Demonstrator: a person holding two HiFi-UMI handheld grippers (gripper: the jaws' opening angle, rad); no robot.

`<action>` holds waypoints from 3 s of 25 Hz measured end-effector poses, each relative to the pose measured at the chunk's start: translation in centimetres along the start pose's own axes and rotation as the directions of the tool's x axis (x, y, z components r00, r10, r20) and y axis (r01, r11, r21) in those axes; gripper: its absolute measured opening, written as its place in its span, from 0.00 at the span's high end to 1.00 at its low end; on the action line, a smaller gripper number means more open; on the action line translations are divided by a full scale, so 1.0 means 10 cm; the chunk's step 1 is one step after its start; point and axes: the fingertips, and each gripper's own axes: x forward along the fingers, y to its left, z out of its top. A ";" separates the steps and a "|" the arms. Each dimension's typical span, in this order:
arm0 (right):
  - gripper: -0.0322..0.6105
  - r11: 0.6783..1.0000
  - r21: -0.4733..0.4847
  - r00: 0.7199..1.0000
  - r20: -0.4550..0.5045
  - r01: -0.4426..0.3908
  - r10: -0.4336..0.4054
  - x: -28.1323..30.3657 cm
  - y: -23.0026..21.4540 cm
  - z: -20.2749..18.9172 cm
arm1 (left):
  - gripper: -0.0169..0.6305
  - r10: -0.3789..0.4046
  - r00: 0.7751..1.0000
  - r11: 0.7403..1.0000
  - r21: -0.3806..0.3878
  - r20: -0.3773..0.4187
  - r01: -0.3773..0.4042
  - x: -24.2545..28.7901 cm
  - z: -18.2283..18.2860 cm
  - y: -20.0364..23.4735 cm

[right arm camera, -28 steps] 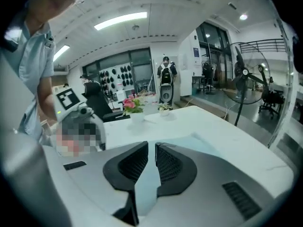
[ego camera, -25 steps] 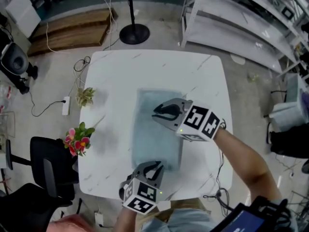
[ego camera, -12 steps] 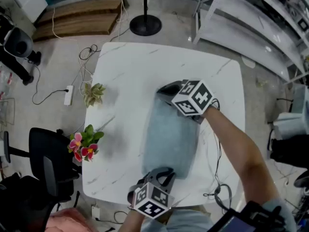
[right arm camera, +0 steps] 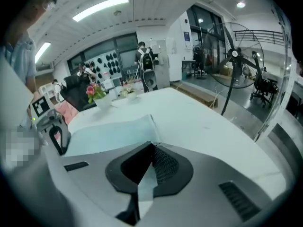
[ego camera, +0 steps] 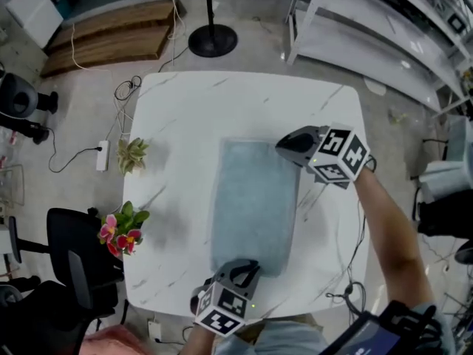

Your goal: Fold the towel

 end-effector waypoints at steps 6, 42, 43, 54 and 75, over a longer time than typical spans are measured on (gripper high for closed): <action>0.93 0.995 0.062 0.995 -0.073 0.074 -0.069 0.10 -0.27 -0.41 | 0.92 0.009 1.000 1.000 0.000 0.013 -0.009 0.01 -0.01 0.01; 0.82 0.854 0.261 0.752 -0.404 -0.451 0.520 0.12 0.31 -0.21 | 0.92 0.024 0.993 0.999 -0.045 0.118 -0.019 -0.32 0.19 -0.02; 0.82 0.870 0.225 0.768 -0.409 -0.439 0.493 0.07 0.34 -0.15 | 0.92 0.043 0.991 0.998 -0.050 0.125 -0.037 -0.38 0.19 -0.01; 0.82 0.950 -0.224 0.898 -0.427 -0.220 0.107 -0.32 0.87 0.24 | 0.93 0.267 0.939 0.957 -0.173 0.215 -0.233 -0.97 0.15 0.09; 0.81 0.816 -0.577 0.956 -0.235 0.008 -0.175 -0.33 2.17 0.05 | 0.93 0.395 0.887 0.907 -0.255 0.239 -0.335 -1.11 -0.14 -0.09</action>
